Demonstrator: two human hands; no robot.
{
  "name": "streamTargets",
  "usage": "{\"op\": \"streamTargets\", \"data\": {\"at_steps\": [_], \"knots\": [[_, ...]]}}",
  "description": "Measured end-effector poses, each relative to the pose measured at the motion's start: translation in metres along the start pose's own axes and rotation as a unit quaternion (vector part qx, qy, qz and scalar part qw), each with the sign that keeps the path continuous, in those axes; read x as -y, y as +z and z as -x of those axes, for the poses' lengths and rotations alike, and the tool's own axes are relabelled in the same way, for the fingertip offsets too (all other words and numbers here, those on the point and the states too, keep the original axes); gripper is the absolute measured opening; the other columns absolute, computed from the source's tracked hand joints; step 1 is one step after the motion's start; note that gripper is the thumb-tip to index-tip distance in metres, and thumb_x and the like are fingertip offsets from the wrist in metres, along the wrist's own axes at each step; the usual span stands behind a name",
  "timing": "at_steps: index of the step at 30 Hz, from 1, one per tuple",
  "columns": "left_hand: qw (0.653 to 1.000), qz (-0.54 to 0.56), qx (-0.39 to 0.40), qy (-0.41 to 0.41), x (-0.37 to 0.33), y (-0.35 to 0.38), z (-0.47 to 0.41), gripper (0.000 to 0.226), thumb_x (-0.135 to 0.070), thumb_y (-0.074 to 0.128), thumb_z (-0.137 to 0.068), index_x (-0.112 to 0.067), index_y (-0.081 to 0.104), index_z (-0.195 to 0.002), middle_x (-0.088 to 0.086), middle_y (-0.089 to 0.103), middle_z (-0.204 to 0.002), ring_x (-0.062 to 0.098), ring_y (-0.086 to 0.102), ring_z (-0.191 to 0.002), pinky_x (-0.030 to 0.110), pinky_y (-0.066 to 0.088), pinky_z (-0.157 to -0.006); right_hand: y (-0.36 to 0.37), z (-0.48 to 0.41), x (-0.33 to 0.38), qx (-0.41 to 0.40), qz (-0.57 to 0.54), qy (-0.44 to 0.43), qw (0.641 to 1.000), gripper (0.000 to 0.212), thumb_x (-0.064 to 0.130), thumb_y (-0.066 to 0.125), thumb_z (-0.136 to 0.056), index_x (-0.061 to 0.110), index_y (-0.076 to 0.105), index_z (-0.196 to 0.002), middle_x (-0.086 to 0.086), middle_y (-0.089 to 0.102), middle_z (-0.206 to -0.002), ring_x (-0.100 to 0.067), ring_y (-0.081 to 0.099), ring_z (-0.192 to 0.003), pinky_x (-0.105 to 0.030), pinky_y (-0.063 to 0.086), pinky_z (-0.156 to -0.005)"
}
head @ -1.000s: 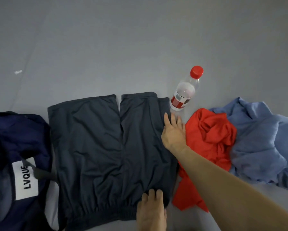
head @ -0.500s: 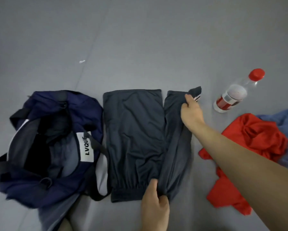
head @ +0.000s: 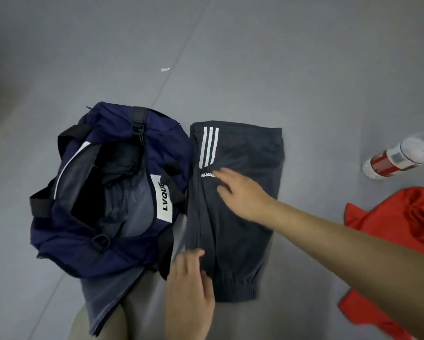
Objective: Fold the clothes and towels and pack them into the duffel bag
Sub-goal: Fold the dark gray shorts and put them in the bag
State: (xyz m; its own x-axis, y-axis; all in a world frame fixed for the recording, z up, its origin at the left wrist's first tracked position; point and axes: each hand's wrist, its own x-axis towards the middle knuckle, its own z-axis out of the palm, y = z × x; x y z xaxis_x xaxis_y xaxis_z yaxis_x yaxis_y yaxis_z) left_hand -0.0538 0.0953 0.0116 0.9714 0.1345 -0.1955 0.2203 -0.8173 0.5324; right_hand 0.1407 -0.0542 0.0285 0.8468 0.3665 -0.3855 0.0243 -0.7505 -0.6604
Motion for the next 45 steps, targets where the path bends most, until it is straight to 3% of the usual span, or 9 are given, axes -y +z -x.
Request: {"op": "streamTargets", "data": {"at_steps": [4, 8, 20, 25, 30, 36, 38, 42, 45], "knots": [[0.978, -0.116, 0.101, 0.140, 0.012, 0.026, -0.022, 0.058, -0.006, 0.063, -0.081, -0.023, 0.053, -0.135, -0.002, 0.054, -0.135, 0.021, 0.055, -0.123, 0.036, 0.049, -0.101, 0.032, 0.117, -0.051, 0.094, 0.172, -0.085, 0.977, 0.050, 0.035, 0.045, -0.099, 0.025, 0.046, -0.148, 0.001, 0.038, -0.158, -0.020, 0.045, -0.139, -0.033, 0.041, -0.112], [0.935, -0.240, 0.177, 0.190, 0.030, 0.051, -0.037, 0.060, -0.027, 0.042, -0.102, -0.021, 0.024, -0.159, 0.007, 0.013, -0.165, 0.032, 0.016, -0.153, 0.047, 0.015, -0.125, 0.071, 0.168, -0.093, 0.146, 0.305, -0.198, 0.920, 0.070, 0.051, 0.060, -0.088, 0.021, 0.045, -0.149, -0.001, 0.045, -0.153, -0.018, 0.043, -0.140, -0.031, 0.045, -0.107], [0.890, -0.255, 0.188, 0.329, -0.055, 0.117, -0.079, 0.061, -0.041, 0.023, -0.107, -0.027, -0.003, -0.161, 0.008, -0.012, -0.166, 0.029, -0.012, -0.154, 0.046, -0.009, -0.124, 0.073, 0.214, -0.174, -0.021, 0.326, -0.045, 0.944, 0.088, 0.024, 0.065, -0.091, 0.025, 0.011, -0.160, -0.013, 0.037, -0.157, -0.027, 0.040, -0.143, -0.049, 0.028, -0.118], [0.887, -0.259, 0.184, 0.335, -0.047, 0.115, -0.063, 0.060, -0.046, 0.017, -0.106, -0.026, 0.001, -0.161, 0.009, -0.005, -0.168, 0.028, -0.009, -0.155, 0.048, -0.002, -0.125, 0.080, 0.231, -0.168, -0.036, 0.338, -0.043, 0.940, 0.077, 0.006, 0.035, -0.084, 0.029, 0.027, -0.157, -0.017, 0.046, -0.150, -0.030, 0.050, -0.135, -0.043, 0.041, -0.110], [0.896, -0.251, 0.188, 0.315, -0.020, 0.098, -0.031, 0.061, -0.050, 0.015, -0.106, -0.027, 0.002, -0.161, 0.009, -0.002, -0.169, 0.027, -0.007, -0.155, 0.050, 0.008, -0.125, 0.082, 0.231, -0.158, -0.063, 0.296, -0.076, 0.950, 0.086, 0.009, 0.079, -0.069, 0.029, 0.047, -0.147, -0.011, 0.057, -0.139, -0.027, 0.061, -0.115, -0.039, 0.052, -0.093], [0.867, -0.194, 0.161, 0.429, 0.006, 0.087, -0.014, 0.047, -0.019, 0.056, -0.096, -0.024, 0.048, -0.142, 0.003, 0.044, -0.147, 0.027, 0.045, -0.134, 0.039, 0.031, -0.116, 0.082, 0.223, -0.170, -0.075, 0.289, -0.093, 0.950, 0.082, 0.010, 0.077, -0.072, 0.029, 0.046, -0.146, -0.005, 0.056, -0.137, -0.025, 0.058, -0.110, -0.038, 0.051, -0.091], [0.870, -0.176, 0.144, 0.437, 0.010, 0.085, -0.019, 0.033, -0.030, 0.051, -0.099, -0.023, 0.055, -0.131, 0.000, 0.053, -0.133, 0.022, 0.054, -0.117, 0.036, 0.043, -0.104, 0.084, 0.220, -0.173, -0.082, 0.288, -0.091, 0.950, 0.076, 0.016, 0.073, -0.078, 0.029, 0.044, -0.147, -0.003, 0.054, -0.136, -0.024, 0.056, -0.109, -0.038, 0.050, -0.093], [0.864, -0.220, 0.175, 0.418, 0.006, 0.083, -0.035, 0.059, -0.066, 0.048, -0.094, -0.025, 0.053, -0.136, -0.002, 0.051, -0.136, 0.018, 0.048, -0.122, 0.035, 0.042, -0.104, 0.085, 0.206, -0.176, -0.110, 0.276, -0.086, 0.951, 0.065, 0.028, 0.070, -0.082, 0.026, 0.050, -0.144, -0.001, 0.055, -0.129, -0.023, 0.056, -0.102, -0.038, 0.053, -0.089], [0.870, -0.213, 0.162, 0.414, -0.002, 0.084, -0.044, 0.055, -0.062, 0.051, -0.092, -0.026, 0.052, -0.134, -0.002, 0.050, -0.134, 0.019, 0.049, -0.121, 0.035, 0.040, -0.104, 0.084, 0.200, -0.173, -0.142, 0.277, -0.091, 0.946, 0.056, 0.031, 0.072, -0.079, 0.024, 0.061, -0.134, -0.001, 0.061, -0.119, -0.022, 0.059, -0.094, -0.037, 0.055, -0.082]]}}
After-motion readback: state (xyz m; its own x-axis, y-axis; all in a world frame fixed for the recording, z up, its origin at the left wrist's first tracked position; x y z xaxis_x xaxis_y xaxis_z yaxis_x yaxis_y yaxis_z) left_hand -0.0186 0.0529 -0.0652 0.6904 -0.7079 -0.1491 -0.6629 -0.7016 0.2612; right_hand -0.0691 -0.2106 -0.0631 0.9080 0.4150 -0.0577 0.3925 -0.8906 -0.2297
